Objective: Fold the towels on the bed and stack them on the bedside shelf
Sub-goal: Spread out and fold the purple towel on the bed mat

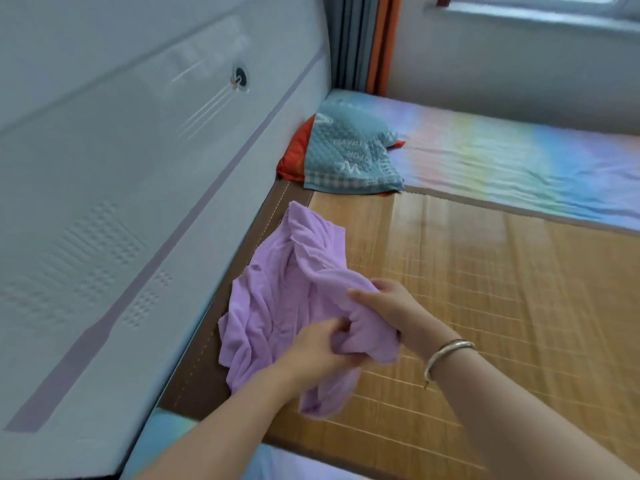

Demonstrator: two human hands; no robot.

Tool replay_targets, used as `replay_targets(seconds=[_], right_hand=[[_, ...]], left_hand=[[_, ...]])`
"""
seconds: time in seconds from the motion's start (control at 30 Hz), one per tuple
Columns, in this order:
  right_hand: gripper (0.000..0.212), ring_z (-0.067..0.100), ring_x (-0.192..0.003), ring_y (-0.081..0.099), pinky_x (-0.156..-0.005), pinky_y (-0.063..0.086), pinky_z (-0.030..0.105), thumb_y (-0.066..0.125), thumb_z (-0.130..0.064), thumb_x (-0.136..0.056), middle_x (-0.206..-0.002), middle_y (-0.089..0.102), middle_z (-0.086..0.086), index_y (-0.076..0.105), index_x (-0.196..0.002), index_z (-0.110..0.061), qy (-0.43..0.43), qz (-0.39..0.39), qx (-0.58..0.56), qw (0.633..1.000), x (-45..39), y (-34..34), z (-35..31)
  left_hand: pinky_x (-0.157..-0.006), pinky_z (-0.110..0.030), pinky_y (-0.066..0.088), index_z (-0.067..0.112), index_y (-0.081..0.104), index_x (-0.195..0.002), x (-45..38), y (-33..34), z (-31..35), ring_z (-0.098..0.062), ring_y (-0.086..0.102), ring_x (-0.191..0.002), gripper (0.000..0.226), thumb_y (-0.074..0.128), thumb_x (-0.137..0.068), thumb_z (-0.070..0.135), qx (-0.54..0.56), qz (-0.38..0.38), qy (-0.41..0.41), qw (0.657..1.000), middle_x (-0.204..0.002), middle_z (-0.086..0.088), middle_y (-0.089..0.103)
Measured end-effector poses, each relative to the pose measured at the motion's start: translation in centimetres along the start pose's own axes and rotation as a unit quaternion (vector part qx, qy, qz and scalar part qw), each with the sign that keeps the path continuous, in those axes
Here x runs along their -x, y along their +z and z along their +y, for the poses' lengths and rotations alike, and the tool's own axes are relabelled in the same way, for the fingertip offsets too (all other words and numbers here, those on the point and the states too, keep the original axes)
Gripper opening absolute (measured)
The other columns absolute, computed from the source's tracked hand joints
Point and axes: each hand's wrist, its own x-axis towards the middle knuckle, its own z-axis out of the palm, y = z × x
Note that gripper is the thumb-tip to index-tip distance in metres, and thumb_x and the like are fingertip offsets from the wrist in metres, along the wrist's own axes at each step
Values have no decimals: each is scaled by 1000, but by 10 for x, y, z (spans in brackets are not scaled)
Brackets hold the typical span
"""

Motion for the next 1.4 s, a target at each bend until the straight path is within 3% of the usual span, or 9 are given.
replay_targets(seconds=[0.2, 0.33, 0.43, 0.57, 0.73, 0.9, 1.1, 1.23, 1.4], right_hand=[[13, 1, -60, 48, -52, 37, 7, 58, -6, -70, -69, 57, 2, 67, -80, -6, -193, 54, 148, 969, 78, -122, -56], [15, 6, -70, 49, -58, 38, 10, 57, -4, -68, -71, 59, 1, 68, -78, -4, -279, 76, 156, 945, 129, -202, -87], [25, 3, -70, 53, -63, 41, 10, 54, 6, -72, -71, 63, -5, 68, -76, -15, -330, 81, 147, 929, 169, -253, -104], [29, 3, -69, 55, -66, 45, 19, 52, 8, -70, -66, 64, -9, 68, -69, -16, -374, 106, 130, 912, 207, -299, -113], [17, 17, -80, 54, -67, 42, 25, 52, -5, -76, -80, 59, 2, 60, -69, -18, -338, 226, 243, 881, 224, -344, -110], [16, 23, -104, 49, -92, 45, 37, 64, -20, -72, -108, 47, 3, 50, -79, -26, -259, 201, 389, 861, 237, -364, -96], [27, 19, -88, 56, -77, 48, 34, 69, -10, -73, -100, 60, 4, 50, -91, -17, -269, 54, 199, 941, 240, -351, -81], [20, 12, -62, 44, -51, 33, 20, 49, 2, -77, -75, 54, 2, 47, -78, -19, -299, 184, 218, 911, 237, -345, -87], [15, 15, -68, 44, -54, 32, 15, 43, 2, -82, -75, 53, 1, 47, -81, -12, -392, 243, 216, 861, 236, -319, -106]], left_hand=[[-84, -39, 51, 23, 66, -103, 17, 23, 121, -16, 63, -93, 52, 53, -75, 66, 3, 89, 114, 989, -97, 3, 69], [-91, -31, 47, 24, 55, -115, 17, 42, 202, -11, 57, -106, 30, 52, -90, 39, 3, 232, 156, 960, -113, 9, 60], [-96, -27, 43, 35, 49, -120, 20, 57, 263, -5, 52, -111, 42, 62, -82, 42, -3, 238, 168, 957, -123, 15, 52], [-69, -28, 50, 27, 63, -73, 26, 79, 323, -6, 64, -74, 10, 65, -80, 33, -22, 259, 207, 943, -77, 6, 68], [-74, -32, 50, 6, 72, -81, 27, 88, 360, -19, 67, -80, 9, 63, -82, 4, -14, 317, 243, 917, -81, -8, 72], [-64, -27, 43, 7, 65, -87, 31, 102, 391, -16, 53, -69, 6, 59, -86, 10, 26, 271, 281, 920, -81, -8, 64], [-56, -13, 40, 4, 62, -87, 39, 120, 406, -6, 49, -62, 6, 58, -87, 8, 39, 187, 344, 919, -74, 0, 58], [-60, -19, 38, 7, 60, -86, 30, 109, 392, -8, 47, -64, 13, 63, -86, 20, -29, 173, 346, 922, -73, 2, 56], [-70, -24, 50, 20, 69, -93, 27, 105, 356, -8, 65, -80, 21, 77, -75, 27, -76, 57, 268, 959, -84, 10, 70]])
